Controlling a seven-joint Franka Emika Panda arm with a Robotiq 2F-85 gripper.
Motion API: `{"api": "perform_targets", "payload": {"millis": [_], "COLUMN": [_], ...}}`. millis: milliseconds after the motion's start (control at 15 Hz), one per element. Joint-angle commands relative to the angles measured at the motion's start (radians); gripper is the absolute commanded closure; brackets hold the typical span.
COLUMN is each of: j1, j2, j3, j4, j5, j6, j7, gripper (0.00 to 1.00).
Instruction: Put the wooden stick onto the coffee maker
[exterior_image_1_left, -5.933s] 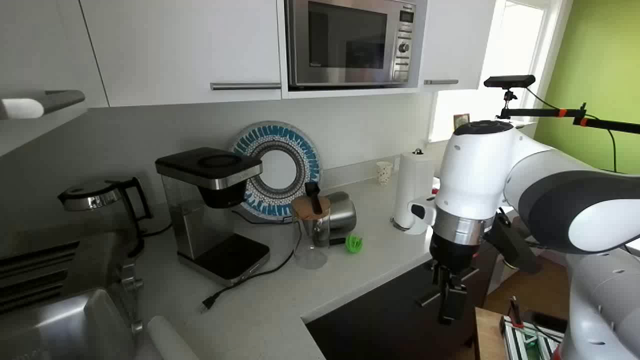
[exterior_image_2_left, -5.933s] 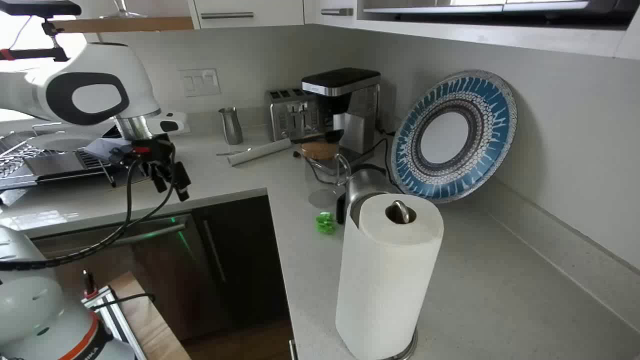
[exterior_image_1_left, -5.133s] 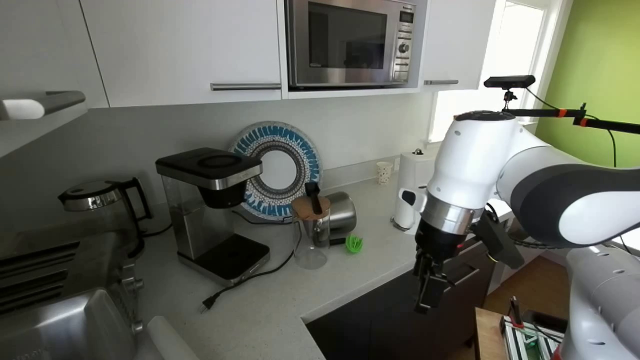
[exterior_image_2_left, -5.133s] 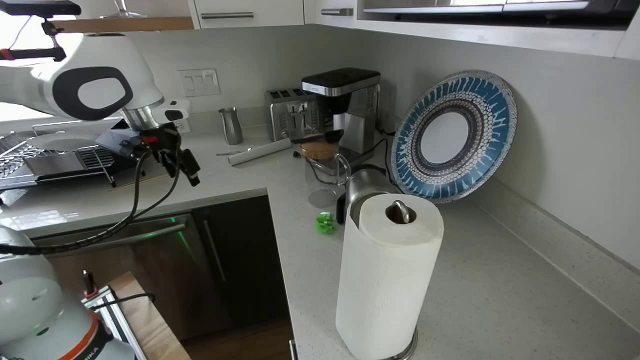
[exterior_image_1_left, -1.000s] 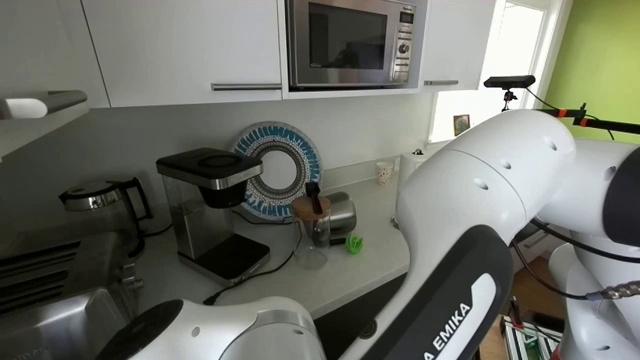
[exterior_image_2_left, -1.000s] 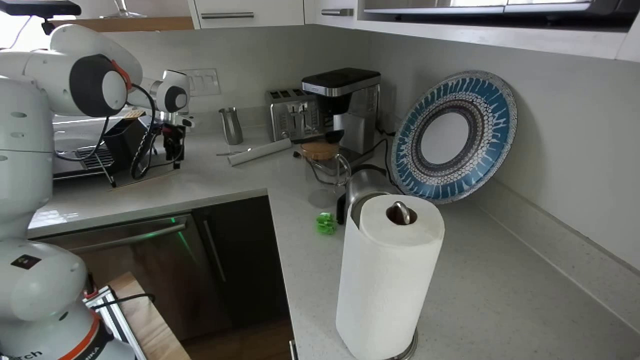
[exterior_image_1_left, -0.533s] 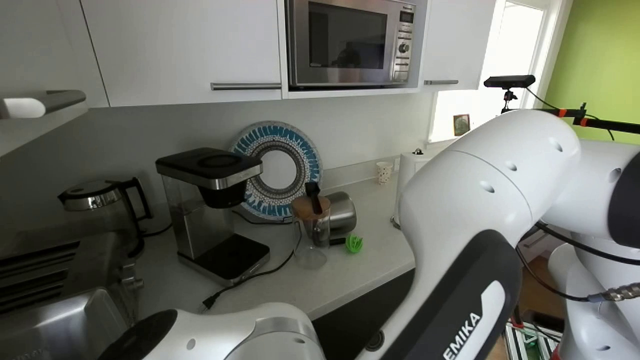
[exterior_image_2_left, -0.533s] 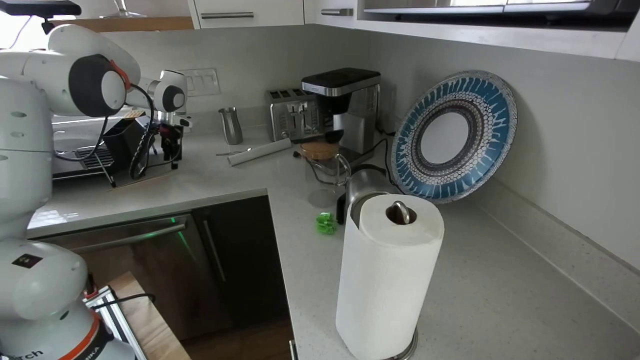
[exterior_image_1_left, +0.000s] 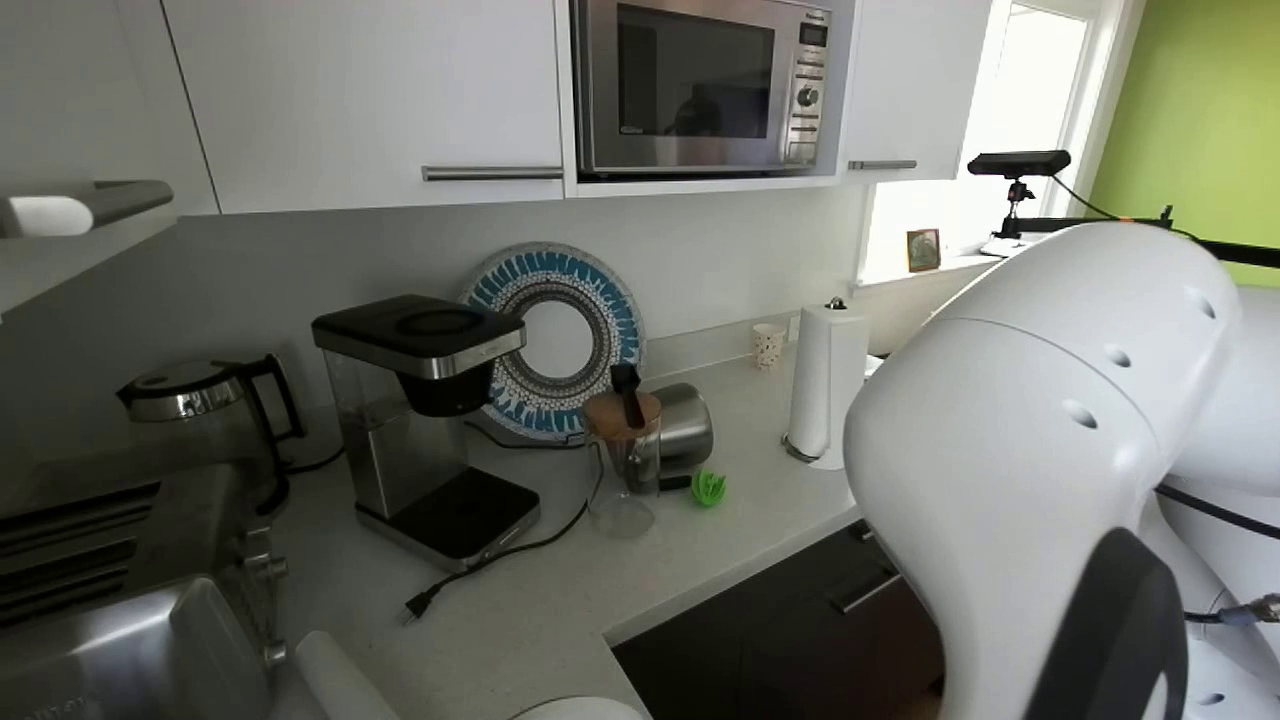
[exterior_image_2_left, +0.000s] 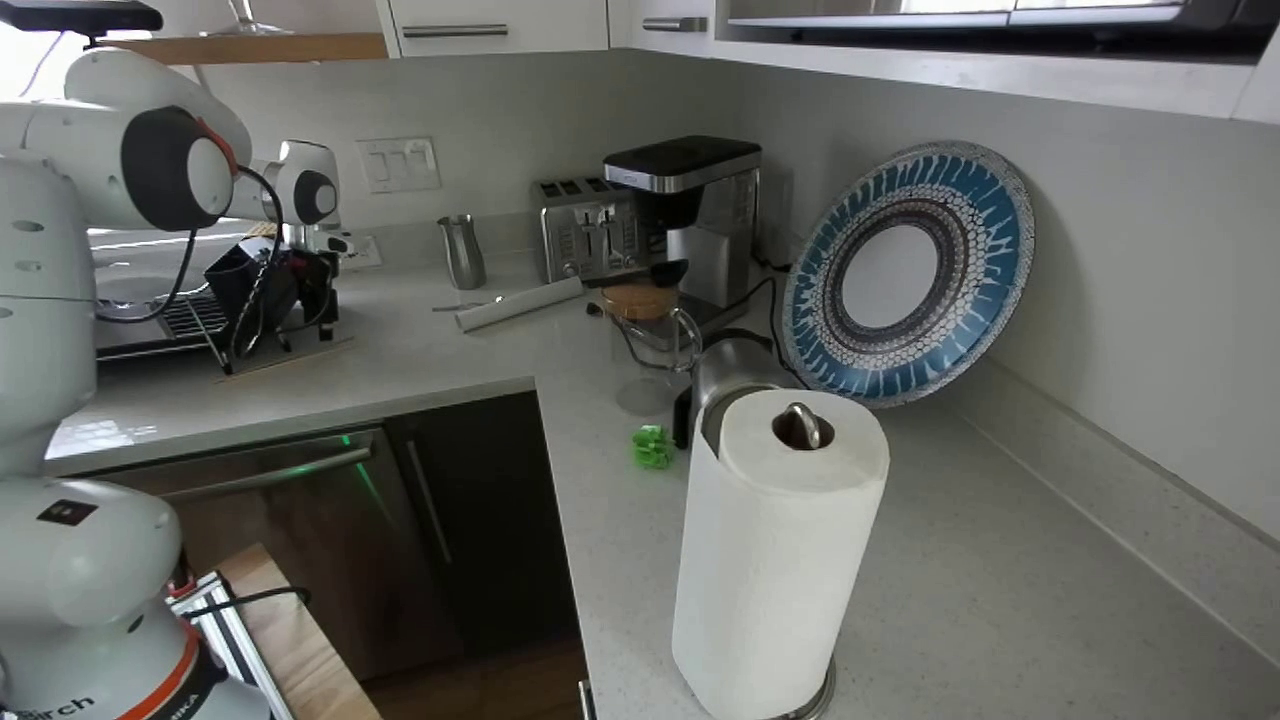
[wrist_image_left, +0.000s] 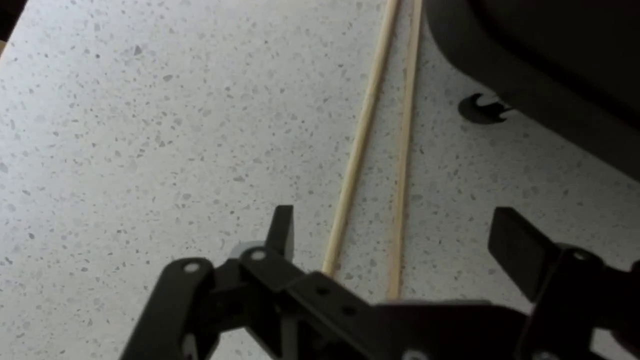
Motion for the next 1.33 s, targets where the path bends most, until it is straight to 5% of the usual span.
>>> {"api": "perform_targets", "payload": {"millis": [0,467,800,933,1067,1133,1200,1267], "j1": [0.023,-0.022,-0.164,-0.306,-0.392,-0.405,-0.352,-0.31], "j2": [-0.037,-0.15,-0.256,-0.22,-0.206,-0.212,-0.245,-0.222], "j3": [-0.028,-0.008,0.112,0.27,0.339,0.331,0.247,0.237], "j4": [-0.082,-0.291,-0.512,-0.478,-0.454,-0.457,-0.467,-0.453], "j5": [-0.028,0.062,0.369,0.512,0.633,0.695,0.648,0.645], "j6": [0.121,0.409,0.809,0.769,0.702,0.653,0.57,0.656], "j7": [0.048,0.05,-0.224,-0.39,-0.551,-0.628,-0.563,-0.555], "gripper": [0.0,0.0,0.0,0.0,0.0,0.0,0.0,0.0]}}
